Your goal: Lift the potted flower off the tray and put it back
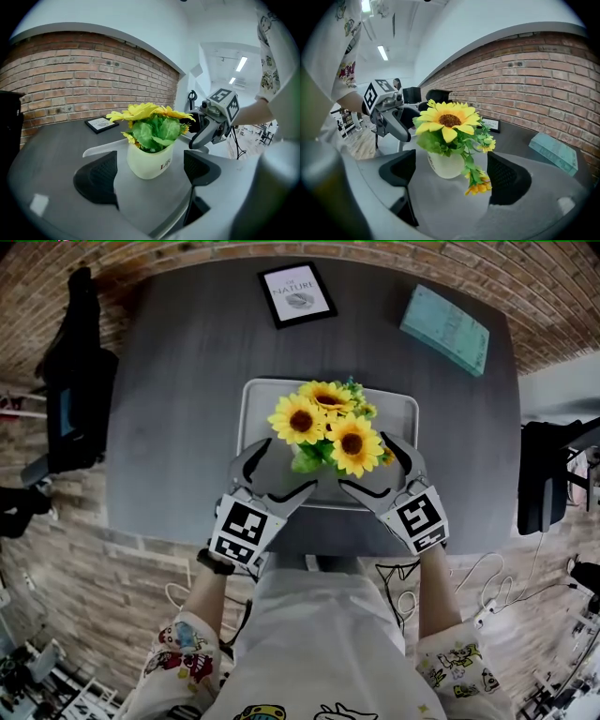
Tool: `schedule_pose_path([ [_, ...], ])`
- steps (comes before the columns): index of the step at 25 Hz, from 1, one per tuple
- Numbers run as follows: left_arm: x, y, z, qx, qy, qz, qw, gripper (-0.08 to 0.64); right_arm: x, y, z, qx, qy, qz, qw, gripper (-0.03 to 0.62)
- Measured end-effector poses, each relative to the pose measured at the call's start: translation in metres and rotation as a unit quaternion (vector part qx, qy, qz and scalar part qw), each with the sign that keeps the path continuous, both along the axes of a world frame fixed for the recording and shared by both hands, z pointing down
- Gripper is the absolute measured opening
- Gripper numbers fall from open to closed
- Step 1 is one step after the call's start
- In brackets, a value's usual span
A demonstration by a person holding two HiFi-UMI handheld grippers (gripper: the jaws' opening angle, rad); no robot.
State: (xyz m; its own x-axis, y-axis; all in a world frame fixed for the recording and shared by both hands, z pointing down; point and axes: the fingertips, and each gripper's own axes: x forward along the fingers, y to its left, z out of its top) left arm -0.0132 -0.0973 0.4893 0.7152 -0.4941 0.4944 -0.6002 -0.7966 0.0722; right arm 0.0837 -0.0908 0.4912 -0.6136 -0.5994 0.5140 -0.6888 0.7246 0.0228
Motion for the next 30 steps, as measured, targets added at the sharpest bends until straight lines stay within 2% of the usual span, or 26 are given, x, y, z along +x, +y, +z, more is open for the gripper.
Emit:
schedule_pose_path([
  [5,0.001,-0.006,0.012,-0.006,0.007,0.021,0.9997,0.454,-0.009,-0.006,0.012,-0.002,-0.007,-0.019,1.000,0.472],
  [13,0.004,-0.017,0.025,-0.003,0.008,0.045,0.9989,0.454,-0.013,-0.018,0.036,-0.019,-0.020,-0.026,0.999,0.472],
  [20,0.011,-0.021,0.034,0.005,0.003,0.066,0.9978,0.453,-0.018,-0.023,0.042,-0.028,-0.038,-0.032,0.998,0.472],
  [30,0.015,-0.029,0.037,0.011,0.017,0.085,0.9961,0.433,-0.024,-0.032,0.043,-0.028,-0.071,-0.042,0.996,0.472],
])
